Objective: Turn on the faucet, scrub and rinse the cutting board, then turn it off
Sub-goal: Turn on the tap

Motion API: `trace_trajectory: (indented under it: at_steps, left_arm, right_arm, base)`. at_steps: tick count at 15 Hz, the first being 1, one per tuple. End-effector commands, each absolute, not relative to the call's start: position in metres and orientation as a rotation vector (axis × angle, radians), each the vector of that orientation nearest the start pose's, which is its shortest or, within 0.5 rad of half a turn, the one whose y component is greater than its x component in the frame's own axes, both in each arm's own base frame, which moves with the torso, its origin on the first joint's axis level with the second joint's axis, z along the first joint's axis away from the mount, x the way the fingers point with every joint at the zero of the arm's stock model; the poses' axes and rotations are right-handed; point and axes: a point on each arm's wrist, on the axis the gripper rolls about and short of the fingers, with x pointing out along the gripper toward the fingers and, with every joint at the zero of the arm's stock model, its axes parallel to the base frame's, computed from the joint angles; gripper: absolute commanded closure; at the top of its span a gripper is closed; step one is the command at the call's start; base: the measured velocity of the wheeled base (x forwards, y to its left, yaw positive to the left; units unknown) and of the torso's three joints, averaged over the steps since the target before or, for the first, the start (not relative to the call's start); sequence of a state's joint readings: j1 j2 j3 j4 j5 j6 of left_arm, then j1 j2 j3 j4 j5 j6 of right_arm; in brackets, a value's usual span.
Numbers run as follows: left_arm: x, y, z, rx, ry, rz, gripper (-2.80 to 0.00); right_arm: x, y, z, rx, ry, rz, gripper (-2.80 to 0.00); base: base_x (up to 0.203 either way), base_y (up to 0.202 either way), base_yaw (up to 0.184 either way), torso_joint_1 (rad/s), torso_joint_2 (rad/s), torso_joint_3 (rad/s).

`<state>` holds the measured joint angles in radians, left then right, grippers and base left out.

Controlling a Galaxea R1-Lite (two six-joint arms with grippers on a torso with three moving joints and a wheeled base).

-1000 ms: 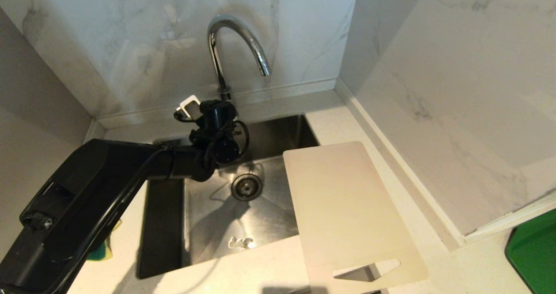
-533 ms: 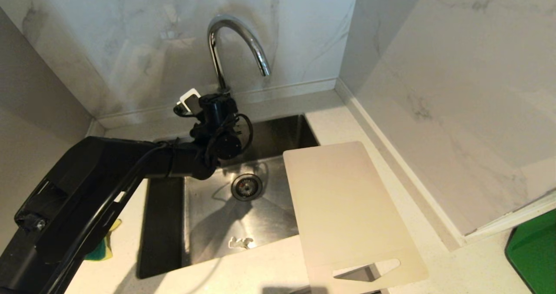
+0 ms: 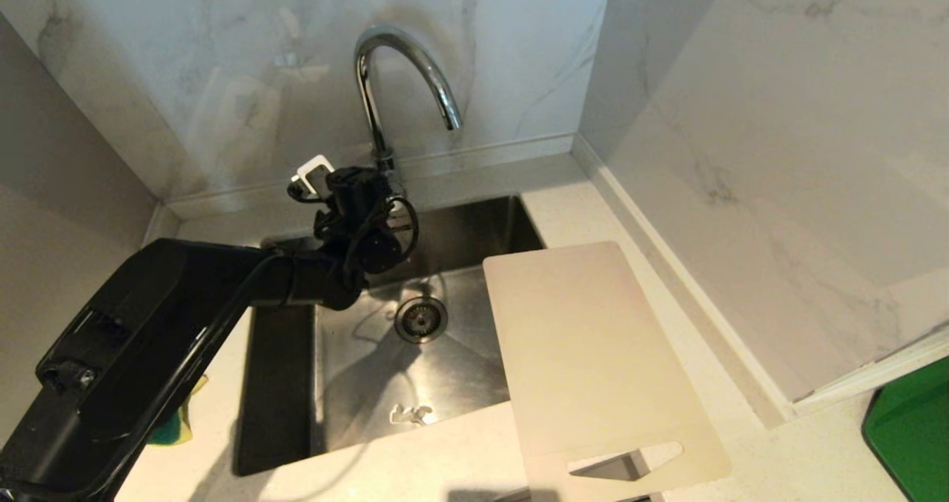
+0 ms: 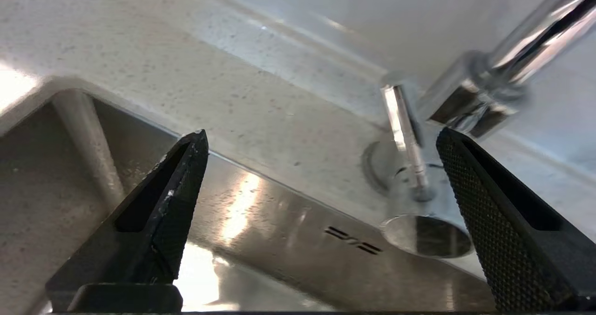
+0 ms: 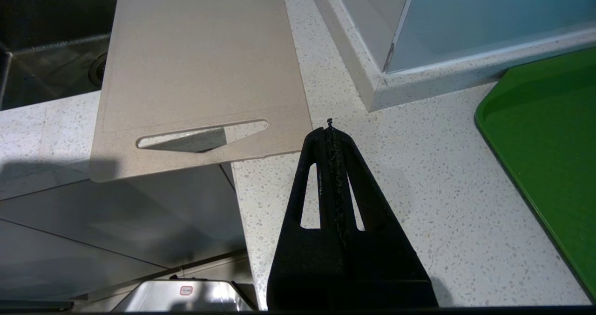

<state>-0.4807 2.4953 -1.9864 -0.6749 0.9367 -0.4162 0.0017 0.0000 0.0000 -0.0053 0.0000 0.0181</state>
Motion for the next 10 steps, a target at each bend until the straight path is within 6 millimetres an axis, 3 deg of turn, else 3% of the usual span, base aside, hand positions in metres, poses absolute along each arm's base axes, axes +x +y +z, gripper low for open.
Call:
trace_trajectory:
  at_steps: [1,10]
  left_arm:
    - [0.476,-0.221,0.168,-0.511,-0.216,0.441,-2.8]
    - [0.473,-0.218,0.177,-0.525,-0.231,0.451,-2.8]
  right_arm:
    - [-0.023,0.0,0.076,0.018,-0.006,0.002,0.0]
    - [-0.023,0.0,0.076,0.018,-0.006,0.002,0.0]
  base:
    - [0.0,0.0,0.0,0.0,0.0,0.0]
    - [0.0,0.0,0.0,0.0,0.0,0.0]
